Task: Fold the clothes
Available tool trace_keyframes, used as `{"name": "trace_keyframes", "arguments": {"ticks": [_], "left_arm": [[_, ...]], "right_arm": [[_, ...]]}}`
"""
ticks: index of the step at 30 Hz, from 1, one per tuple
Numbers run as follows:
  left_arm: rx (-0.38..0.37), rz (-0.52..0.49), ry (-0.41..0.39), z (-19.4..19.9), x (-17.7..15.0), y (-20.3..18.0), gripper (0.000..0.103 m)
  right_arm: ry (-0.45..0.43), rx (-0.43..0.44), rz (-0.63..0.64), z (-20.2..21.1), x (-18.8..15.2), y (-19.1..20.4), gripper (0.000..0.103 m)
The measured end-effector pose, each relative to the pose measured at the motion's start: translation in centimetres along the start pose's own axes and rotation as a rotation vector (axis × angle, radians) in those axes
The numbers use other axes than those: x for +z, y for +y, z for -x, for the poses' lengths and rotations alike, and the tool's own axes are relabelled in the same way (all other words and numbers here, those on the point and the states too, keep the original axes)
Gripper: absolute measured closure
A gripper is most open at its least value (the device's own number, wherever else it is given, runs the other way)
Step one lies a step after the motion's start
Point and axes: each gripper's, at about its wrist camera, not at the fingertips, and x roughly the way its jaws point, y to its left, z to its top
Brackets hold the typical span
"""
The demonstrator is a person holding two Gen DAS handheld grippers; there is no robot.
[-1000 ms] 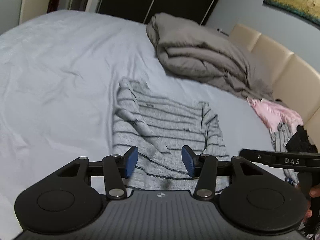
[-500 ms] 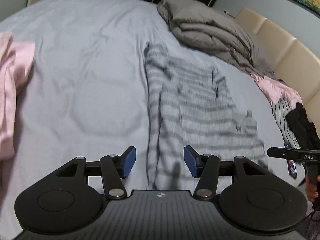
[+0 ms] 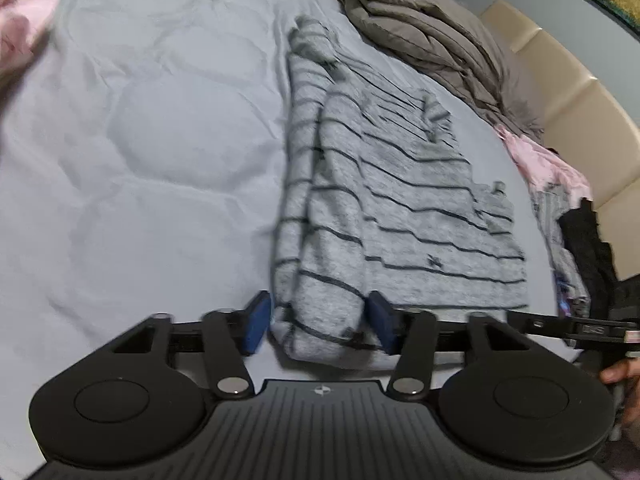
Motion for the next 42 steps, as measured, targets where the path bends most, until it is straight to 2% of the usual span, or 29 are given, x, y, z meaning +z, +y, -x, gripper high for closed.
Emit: {"name": "trace_keyframes", "arguments": {"ticks": [1,3,7,10,13,19,24,28,32,34,36,42], "left_arm": [[-0.001,0.002,-0.002,0.0,0.0,0.0,0.064],[-0.003,0.009,-0.007,-0.1,-0.1,0.0,0.074],[-0.045,0.055,-0.016,1.2,-0.1,0.2,0.081],[-0.089,0.084,-0.027,2.8,-0.1,0.0,0.082],[-0.100,0.077,-0.007,4.6,-0.4,-0.6,0.082],[-0.109,0.047,0.072,7.0,-3.1,-1.8,0.082],[-0.079,0.029,0.142,7.3,-5.9,-2.0,0.082],[-0.022,0.008,0.181,5.7,-7.1,-1.8,0.082],[0.010,0.004,0.211,4.8,-7.5,-1.2,0.077],[0.015,0.006,0.211,5.3,-7.2,-1.3,0.074],[0.017,0.002,0.191,6.3,-6.6,-1.3,0.055],[0.038,-0.001,0.088,7.6,-3.1,-2.1,0.054]], "right_arm": [[0.004,0.012,-0.010,-0.1,0.1,0.0,0.060],[0.011,0.022,-0.021,-0.1,0.3,0.3,0.065],[0.004,0.041,-0.023,0.8,0.7,0.8,0.071],[0.010,0.054,-0.021,2.1,1.0,1.6,0.072],[0.031,0.069,-0.004,3.6,1.2,2.6,0.072],[0.144,0.038,0.067,5.8,-0.6,4.2,0.072],[0.241,0.009,0.134,5.2,-3.4,4.4,0.072],[0.269,-0.012,0.131,3.7,-4.2,3.6,0.072],[0.308,-0.047,0.134,2.6,-4.1,3.0,0.064],[0.290,-0.080,0.161,3.2,-3.7,3.1,0.051],[0.254,-0.114,0.195,4.1,-3.0,3.0,0.051],[0.141,-0.194,0.170,5.4,0.4,2.5,0.051]]}}
